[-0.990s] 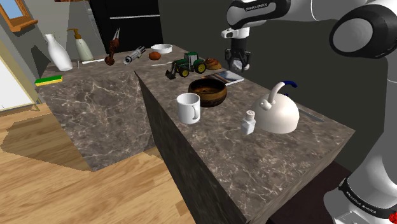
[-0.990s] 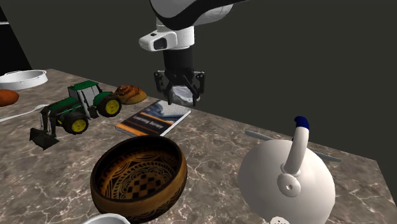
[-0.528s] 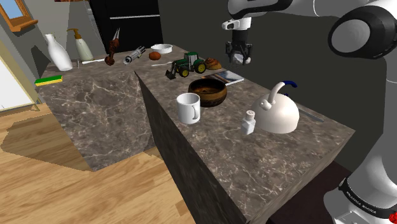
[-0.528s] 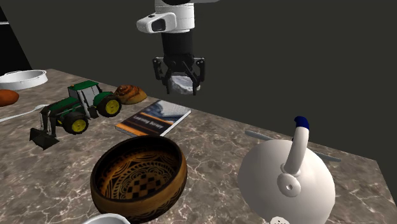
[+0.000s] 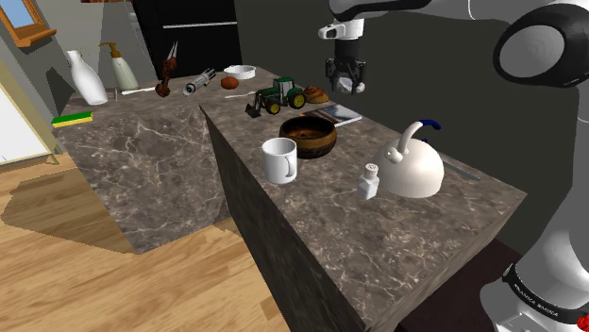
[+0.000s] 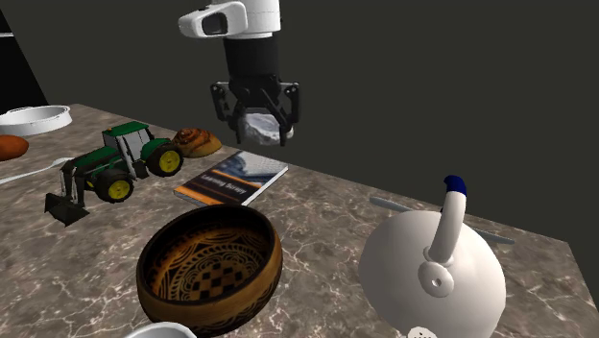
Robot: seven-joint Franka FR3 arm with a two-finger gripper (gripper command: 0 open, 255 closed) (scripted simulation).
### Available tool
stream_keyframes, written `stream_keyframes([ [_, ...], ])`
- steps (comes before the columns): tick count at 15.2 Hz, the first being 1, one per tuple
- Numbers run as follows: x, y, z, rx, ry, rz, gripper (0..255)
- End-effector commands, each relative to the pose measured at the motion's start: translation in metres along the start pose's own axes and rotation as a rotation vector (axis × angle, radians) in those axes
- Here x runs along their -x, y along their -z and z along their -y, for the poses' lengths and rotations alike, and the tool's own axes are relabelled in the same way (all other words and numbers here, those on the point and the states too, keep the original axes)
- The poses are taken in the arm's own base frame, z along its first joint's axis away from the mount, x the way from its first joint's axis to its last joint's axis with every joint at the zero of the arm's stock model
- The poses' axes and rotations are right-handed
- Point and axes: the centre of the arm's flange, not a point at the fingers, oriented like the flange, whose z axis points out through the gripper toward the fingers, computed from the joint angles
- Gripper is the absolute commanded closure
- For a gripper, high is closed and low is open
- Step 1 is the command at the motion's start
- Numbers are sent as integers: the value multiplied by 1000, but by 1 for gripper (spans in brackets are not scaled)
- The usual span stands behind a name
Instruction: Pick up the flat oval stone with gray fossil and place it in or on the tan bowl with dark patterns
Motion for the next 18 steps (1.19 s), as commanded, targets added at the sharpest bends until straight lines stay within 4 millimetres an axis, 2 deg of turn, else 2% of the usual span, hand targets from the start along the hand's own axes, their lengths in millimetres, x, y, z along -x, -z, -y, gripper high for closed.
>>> stream_keyframes([
  [1, -28, 0, -1, 0, -1, 0, 255],
  [15, -213, 4, -26, 0, -1, 0, 255],
  [18, -213, -12, -26, 0, -1, 0, 255],
])
